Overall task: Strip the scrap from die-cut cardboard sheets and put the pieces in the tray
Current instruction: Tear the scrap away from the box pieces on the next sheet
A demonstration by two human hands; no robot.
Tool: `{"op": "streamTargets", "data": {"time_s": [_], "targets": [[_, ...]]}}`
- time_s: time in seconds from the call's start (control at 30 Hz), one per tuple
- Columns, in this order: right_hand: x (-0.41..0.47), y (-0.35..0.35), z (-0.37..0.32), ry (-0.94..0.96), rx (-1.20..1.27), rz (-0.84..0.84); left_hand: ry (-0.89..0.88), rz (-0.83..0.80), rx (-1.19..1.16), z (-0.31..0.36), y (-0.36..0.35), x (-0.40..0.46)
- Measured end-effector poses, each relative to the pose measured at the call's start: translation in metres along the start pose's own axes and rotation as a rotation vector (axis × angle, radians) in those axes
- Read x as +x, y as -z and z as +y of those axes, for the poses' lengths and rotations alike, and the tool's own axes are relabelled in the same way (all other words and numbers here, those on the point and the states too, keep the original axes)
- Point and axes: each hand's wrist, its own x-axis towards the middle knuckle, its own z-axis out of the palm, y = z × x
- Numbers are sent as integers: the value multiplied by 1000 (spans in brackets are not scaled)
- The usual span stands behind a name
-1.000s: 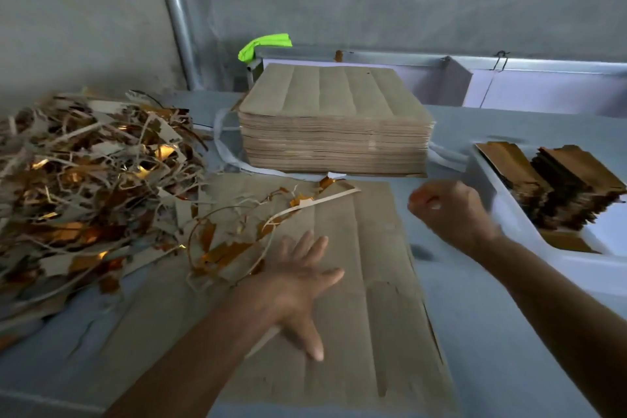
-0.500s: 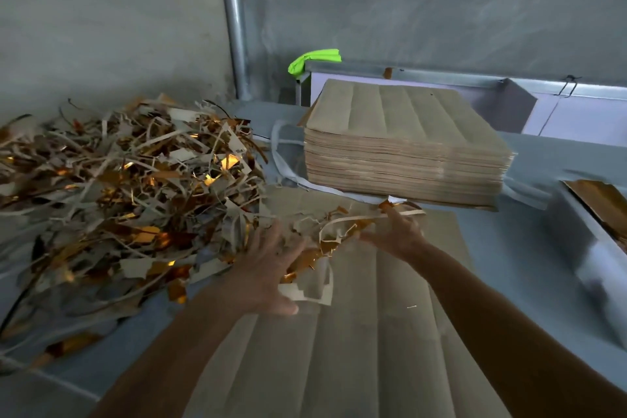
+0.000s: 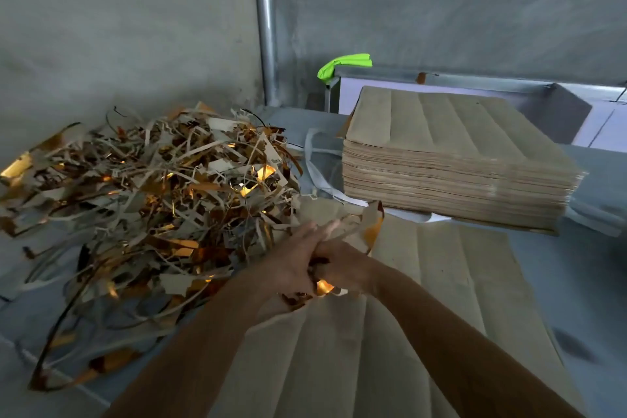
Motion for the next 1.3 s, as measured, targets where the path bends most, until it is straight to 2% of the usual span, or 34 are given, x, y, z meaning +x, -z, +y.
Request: {"op": "streamTargets", "data": {"time_s": [0.1,0.17,0.27,0.33,0.4,0.5,0.57,0.63,0.7,0.77,0.8,0.87,1.03,1.07,1.13,1.2,1.23,1.3], "targets": [[-10,2,-12,51,153,3,-73,54,-72,-5,4,2],[-13,4,-17,105,197,64,-119,134,-134,-4,9,-1],[-22,8,-20,248,258,242,-76,274,6,3,28,1],[-31,17,-17,256,436,404,7,428,112,4,50,6],[-42,27,-4,173,529,571,62,583,277,-2,76,6],[-65,44,33,-121,277,799,121,824,496,-26,112,7],[-89,56,62,-369,83,847,204,891,579,-50,127,9],[-113,66,87,-603,-37,808,327,771,606,-68,127,12],[-132,71,105,-806,-133,687,499,516,669,-76,114,15],[-142,71,120,-926,-190,552,652,253,696,-69,102,14],[-144,69,127,-948,-199,510,674,185,679,-63,101,13],[-146,68,137,-956,-216,469,633,152,650,-48,103,13],[-144,71,142,-974,-218,492,520,10,704,-13,108,2],[-145,72,142,-972,-184,512,486,-18,675,-7,107,-2],[-147,72,141,-949,-108,567,429,-66,447,3,107,-12],[-150,69,140,-913,-72,612,375,-36,171,9,109,-18],[-151,68,139,-897,-83,615,352,14,114,12,108,-20],[-158,71,138,-891,-128,608,328,129,261,13,102,-22]]}}
